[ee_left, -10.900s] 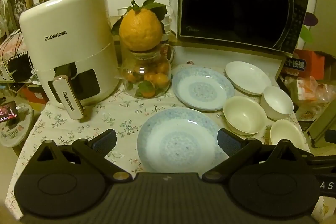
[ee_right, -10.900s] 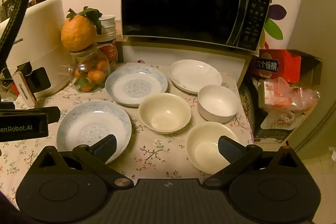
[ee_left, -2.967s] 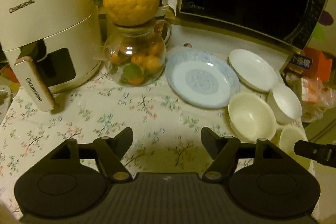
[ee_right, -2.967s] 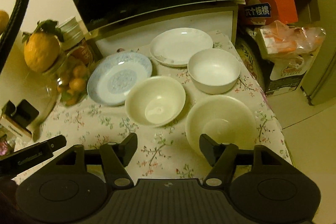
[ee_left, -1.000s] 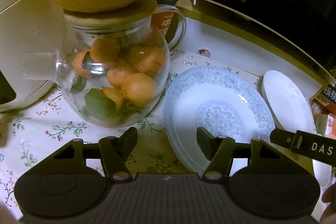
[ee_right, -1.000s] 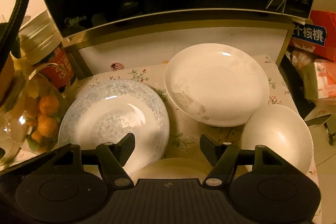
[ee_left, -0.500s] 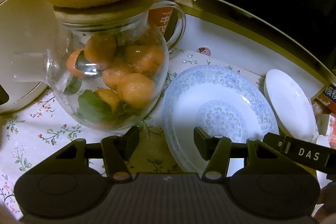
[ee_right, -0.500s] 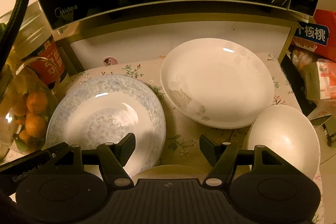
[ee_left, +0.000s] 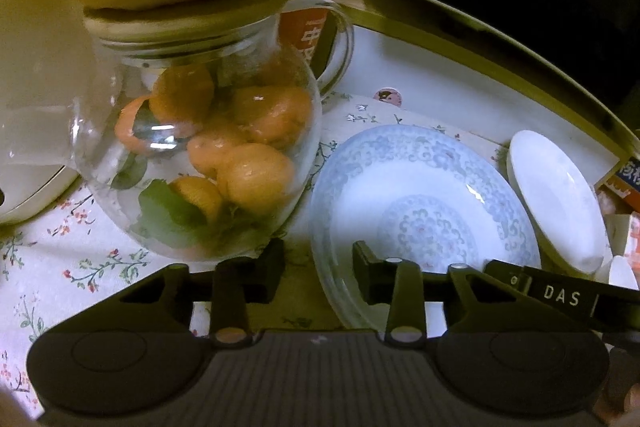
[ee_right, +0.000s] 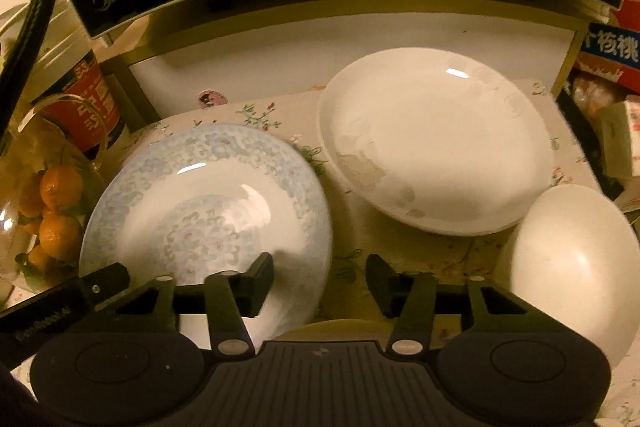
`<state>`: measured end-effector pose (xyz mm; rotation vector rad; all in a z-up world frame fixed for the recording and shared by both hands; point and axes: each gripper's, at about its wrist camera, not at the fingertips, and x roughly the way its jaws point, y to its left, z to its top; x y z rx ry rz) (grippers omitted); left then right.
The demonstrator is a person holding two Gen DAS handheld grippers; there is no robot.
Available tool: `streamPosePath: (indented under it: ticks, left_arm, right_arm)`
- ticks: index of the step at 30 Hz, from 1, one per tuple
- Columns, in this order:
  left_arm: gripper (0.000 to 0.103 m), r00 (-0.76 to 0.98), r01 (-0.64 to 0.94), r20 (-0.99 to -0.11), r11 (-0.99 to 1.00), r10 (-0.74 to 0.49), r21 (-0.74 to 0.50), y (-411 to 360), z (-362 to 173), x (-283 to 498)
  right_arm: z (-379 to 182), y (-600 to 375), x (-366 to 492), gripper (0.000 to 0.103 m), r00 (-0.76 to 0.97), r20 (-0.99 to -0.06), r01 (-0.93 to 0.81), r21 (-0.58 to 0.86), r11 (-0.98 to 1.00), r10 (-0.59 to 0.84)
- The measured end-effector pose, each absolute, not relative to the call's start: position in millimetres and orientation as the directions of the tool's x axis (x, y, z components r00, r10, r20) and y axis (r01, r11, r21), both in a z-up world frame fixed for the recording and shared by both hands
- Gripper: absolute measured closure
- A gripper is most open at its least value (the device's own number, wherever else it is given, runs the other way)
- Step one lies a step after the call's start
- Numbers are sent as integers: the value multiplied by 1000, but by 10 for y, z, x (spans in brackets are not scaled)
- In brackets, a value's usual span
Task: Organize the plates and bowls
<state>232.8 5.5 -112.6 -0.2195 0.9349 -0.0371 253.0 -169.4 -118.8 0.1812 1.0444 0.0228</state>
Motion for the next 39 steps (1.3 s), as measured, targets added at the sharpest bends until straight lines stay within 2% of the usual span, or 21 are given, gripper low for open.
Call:
streamPosePath:
  ticks: [4,6,16,39]
  left_arm:
    - [83,596,-54,-791,976,-138,-211,47,-1133,2336]
    - [88,597,-44,-789,975,-149,-217,47,-1138,2338]
    - [92,602,-33,-781,972,-166,-232,89,-1146,2338]
    - [95,587,-82,-780,943,-216,-323,246,-1013,2278]
  right_arm:
    - [-1205,-1672,2524,70,513,-848,68,198,978,136]
    - [-1198,-1664,2523,72,512,-845,71,219,973,153]
    - [-1210,-1770,2513,83,523,-836,107,258,960,166]
    - [-1108,-1952,2420,93,529,-814,140,363,921,241]
